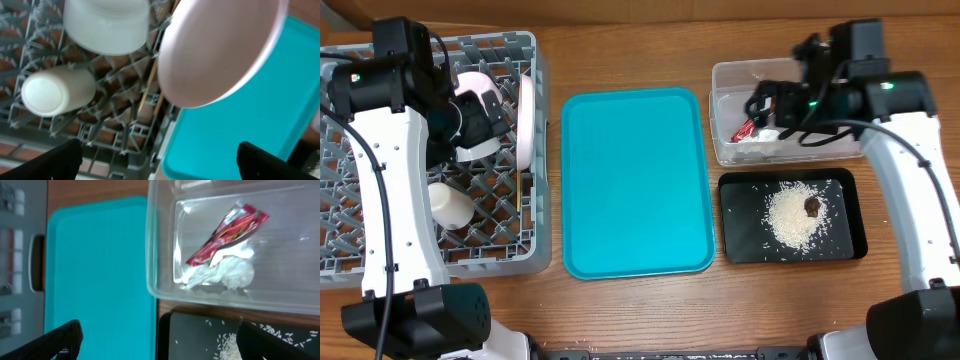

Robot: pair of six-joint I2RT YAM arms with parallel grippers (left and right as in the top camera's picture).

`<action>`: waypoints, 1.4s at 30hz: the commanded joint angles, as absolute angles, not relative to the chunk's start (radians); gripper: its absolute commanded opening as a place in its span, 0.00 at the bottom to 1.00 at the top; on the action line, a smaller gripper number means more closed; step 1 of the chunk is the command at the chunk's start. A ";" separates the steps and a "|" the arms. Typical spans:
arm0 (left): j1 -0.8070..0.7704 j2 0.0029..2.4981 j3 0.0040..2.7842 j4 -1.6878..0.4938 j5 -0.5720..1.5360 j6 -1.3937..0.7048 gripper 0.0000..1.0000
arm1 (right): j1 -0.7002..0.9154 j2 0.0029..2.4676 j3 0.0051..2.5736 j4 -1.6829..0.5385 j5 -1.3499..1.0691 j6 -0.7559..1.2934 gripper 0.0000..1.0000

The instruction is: Sort waste into correct bins and load items into the dishwasher

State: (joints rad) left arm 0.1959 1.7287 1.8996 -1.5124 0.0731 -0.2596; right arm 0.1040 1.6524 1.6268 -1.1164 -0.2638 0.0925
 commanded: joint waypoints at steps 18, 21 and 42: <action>0.019 0.661 0.969 -1.032 0.085 -0.104 1.00 | 0.100 0.906 0.992 -0.896 -0.008 0.157 1.00; 0.019 0.569 0.942 -1.049 0.086 -0.108 1.00 | 0.100 0.837 0.974 -0.943 -0.009 0.157 1.00; 0.019 0.556 0.942 -1.156 0.086 -0.108 1.00 | 0.101 0.763 0.907 -0.849 0.026 0.149 1.00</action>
